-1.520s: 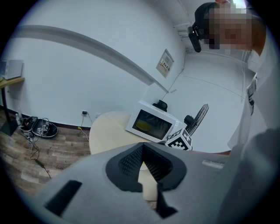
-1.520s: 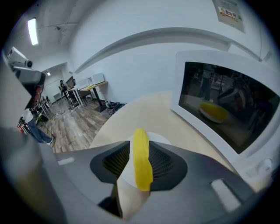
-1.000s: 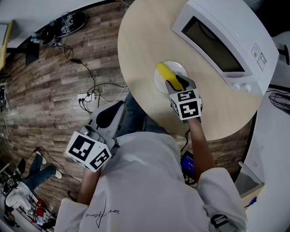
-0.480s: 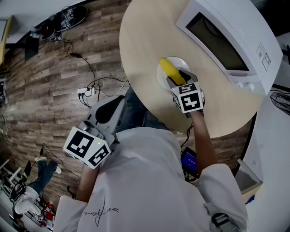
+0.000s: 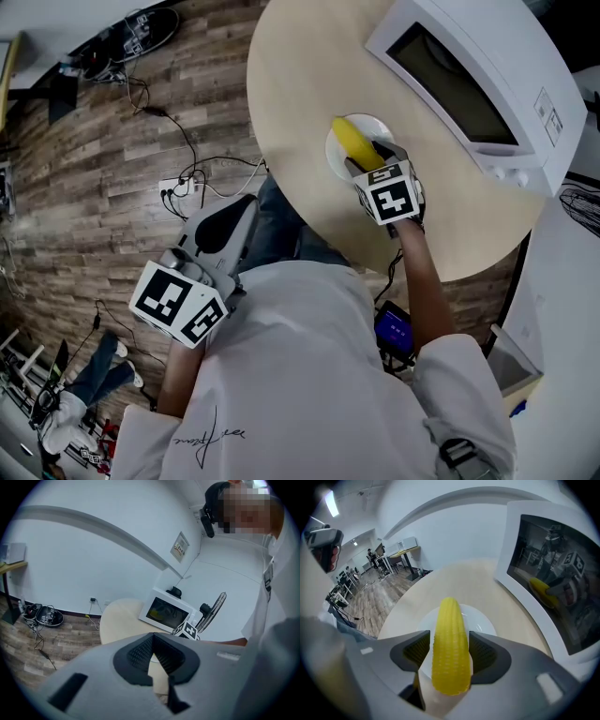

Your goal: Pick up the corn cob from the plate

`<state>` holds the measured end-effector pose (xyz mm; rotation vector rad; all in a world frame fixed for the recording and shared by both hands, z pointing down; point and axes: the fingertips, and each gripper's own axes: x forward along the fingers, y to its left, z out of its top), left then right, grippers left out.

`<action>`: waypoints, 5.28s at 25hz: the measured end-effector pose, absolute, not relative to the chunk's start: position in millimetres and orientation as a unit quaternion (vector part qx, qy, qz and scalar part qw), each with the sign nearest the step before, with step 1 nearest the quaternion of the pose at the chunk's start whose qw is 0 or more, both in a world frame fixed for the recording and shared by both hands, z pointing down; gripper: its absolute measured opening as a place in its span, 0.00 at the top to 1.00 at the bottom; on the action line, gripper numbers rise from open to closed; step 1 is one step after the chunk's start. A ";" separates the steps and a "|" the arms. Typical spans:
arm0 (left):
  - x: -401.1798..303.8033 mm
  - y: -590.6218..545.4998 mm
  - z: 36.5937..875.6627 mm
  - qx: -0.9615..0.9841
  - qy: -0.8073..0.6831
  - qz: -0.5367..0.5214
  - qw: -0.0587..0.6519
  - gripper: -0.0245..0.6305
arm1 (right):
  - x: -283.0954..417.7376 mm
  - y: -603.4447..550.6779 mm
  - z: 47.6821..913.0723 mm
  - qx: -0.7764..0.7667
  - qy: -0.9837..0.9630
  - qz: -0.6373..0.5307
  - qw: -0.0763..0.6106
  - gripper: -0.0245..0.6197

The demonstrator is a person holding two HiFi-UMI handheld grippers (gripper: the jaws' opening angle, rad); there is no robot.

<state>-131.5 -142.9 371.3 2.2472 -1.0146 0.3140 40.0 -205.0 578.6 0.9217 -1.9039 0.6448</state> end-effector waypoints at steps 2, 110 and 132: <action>-131.8 -144.5 371.8 0.856 -0.386 0.120 0.322 0.97 | 41.2 -205.8 582.5 0.370 -0.767 0.261 0.455 0.53; -120.4 -104.9 349.1 0.870 -0.383 0.092 0.298 0.97 | 50.3 -182.8 544.2 0.421 -0.769 0.276 0.394 0.55; -104.8 -93.5 347.4 0.876 -0.375 0.093 0.290 0.97 | 56.1 -165.7 509.6 0.436 -0.786 0.294 0.326 0.55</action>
